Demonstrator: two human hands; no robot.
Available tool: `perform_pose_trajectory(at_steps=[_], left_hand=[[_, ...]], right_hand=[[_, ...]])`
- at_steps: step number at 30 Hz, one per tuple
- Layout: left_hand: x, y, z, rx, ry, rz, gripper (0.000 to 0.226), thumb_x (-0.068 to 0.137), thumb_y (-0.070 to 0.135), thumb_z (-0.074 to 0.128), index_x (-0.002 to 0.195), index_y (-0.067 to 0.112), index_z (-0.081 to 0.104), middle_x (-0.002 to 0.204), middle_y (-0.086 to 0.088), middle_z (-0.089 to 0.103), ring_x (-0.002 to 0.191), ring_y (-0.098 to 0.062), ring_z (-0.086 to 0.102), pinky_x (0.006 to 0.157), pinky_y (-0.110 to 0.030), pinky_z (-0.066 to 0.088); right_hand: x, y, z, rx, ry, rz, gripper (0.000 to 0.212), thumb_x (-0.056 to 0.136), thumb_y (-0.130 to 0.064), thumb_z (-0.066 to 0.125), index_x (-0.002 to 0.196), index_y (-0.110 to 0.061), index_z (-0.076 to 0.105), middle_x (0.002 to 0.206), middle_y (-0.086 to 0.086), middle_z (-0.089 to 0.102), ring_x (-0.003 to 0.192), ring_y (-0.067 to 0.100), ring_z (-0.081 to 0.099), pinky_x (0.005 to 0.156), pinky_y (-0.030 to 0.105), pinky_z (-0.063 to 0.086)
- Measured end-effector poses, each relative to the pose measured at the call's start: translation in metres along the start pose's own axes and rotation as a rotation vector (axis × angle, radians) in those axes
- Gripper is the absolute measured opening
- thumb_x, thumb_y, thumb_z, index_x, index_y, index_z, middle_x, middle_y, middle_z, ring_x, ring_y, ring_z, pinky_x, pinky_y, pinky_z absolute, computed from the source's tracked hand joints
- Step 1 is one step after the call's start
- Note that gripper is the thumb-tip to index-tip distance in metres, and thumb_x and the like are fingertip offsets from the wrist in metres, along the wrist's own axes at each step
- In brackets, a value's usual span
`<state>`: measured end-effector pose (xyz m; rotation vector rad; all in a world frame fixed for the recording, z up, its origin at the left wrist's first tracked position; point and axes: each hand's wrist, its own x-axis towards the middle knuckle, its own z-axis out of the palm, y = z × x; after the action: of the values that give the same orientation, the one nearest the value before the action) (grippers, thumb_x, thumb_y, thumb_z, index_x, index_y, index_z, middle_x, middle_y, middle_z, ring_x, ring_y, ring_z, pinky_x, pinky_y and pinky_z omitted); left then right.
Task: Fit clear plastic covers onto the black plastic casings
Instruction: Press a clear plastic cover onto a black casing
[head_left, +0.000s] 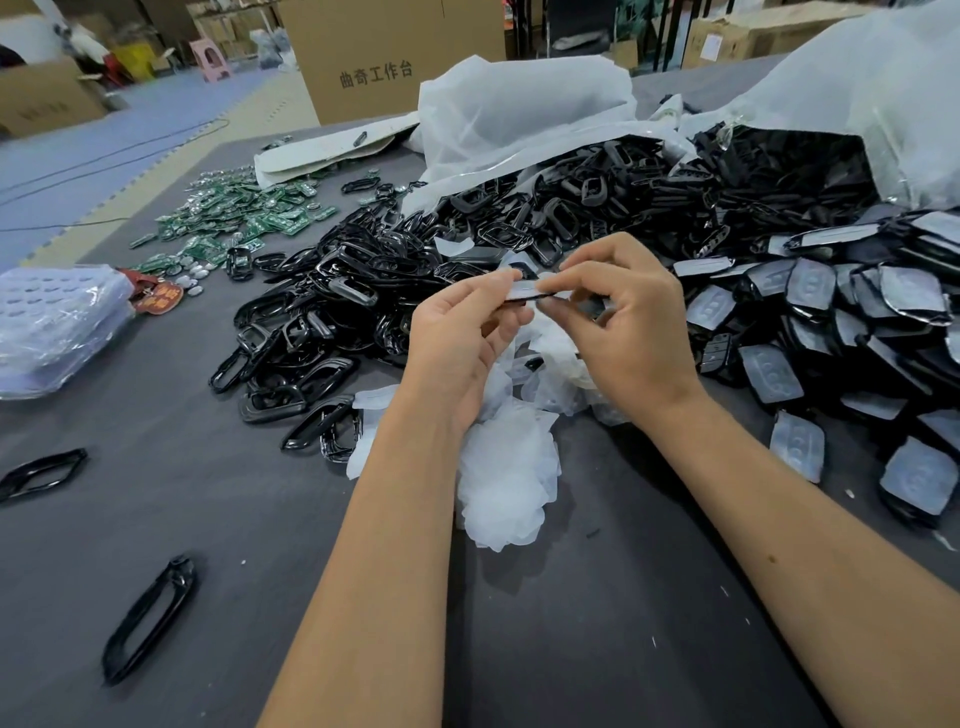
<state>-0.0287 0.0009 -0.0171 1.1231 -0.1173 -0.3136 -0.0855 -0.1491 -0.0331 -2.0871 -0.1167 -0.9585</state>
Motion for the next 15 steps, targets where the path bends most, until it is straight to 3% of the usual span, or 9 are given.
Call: perform_pose_trajectory(at_steps=[4,7,9,11,15], left_hand=[[0.000,-0.003,0.004,0.030,-0.032,0.045,0.039,0.106,0.033,0.056,0.103,-0.002,0.072,0.091,-0.018,0.073,0.069,-0.018,0.069,0.064,-0.018,0.056],[-0.001,-0.004,0.006,0.006,-0.063,0.083,0.036,0.107,0.029,0.054,0.099,0.000,0.073,0.092,-0.015,0.075,0.071,-0.017,0.070,0.066,-0.018,0.056],[-0.002,-0.006,0.006,0.022,-0.095,0.102,0.023,0.106,0.015,0.056,0.102,0.000,0.073,0.092,-0.012,0.076,0.075,-0.015,0.071,0.068,-0.017,0.056],[-0.003,-0.008,0.007,0.063,-0.109,0.120,0.015,0.102,0.002,0.059,0.107,-0.001,0.073,0.092,-0.009,0.077,0.074,-0.013,0.070,0.068,-0.016,0.056],[-0.002,-0.007,0.006,0.071,-0.042,0.110,0.021,0.095,0.002,0.068,0.114,-0.007,0.070,0.087,-0.011,0.075,0.065,-0.011,0.065,0.062,-0.016,0.054]], right_hand=[[0.001,-0.005,0.003,0.210,0.026,0.264,0.008,0.087,-0.010,0.082,0.093,-0.015,0.080,0.099,0.004,0.070,0.084,0.013,0.065,0.078,0.039,0.059],[0.003,-0.007,0.003,0.423,0.032,0.418,0.005,0.088,-0.009,0.081,0.090,-0.013,0.079,0.079,-0.002,0.074,0.066,0.008,0.061,0.064,0.028,0.055],[0.004,-0.007,0.000,0.557,0.035,0.497,0.003,0.089,-0.011,0.080,0.089,-0.013,0.079,0.070,-0.007,0.071,0.059,0.003,0.056,0.059,0.018,0.048],[0.005,-0.007,-0.002,0.656,0.012,0.572,0.002,0.088,-0.013,0.081,0.089,-0.014,0.080,0.072,-0.003,0.070,0.061,0.006,0.055,0.059,0.019,0.047],[0.007,-0.003,-0.008,0.851,-0.092,0.683,0.016,0.077,-0.020,0.081,0.091,-0.011,0.078,0.076,0.001,0.070,0.067,0.011,0.060,0.065,0.025,0.050]])
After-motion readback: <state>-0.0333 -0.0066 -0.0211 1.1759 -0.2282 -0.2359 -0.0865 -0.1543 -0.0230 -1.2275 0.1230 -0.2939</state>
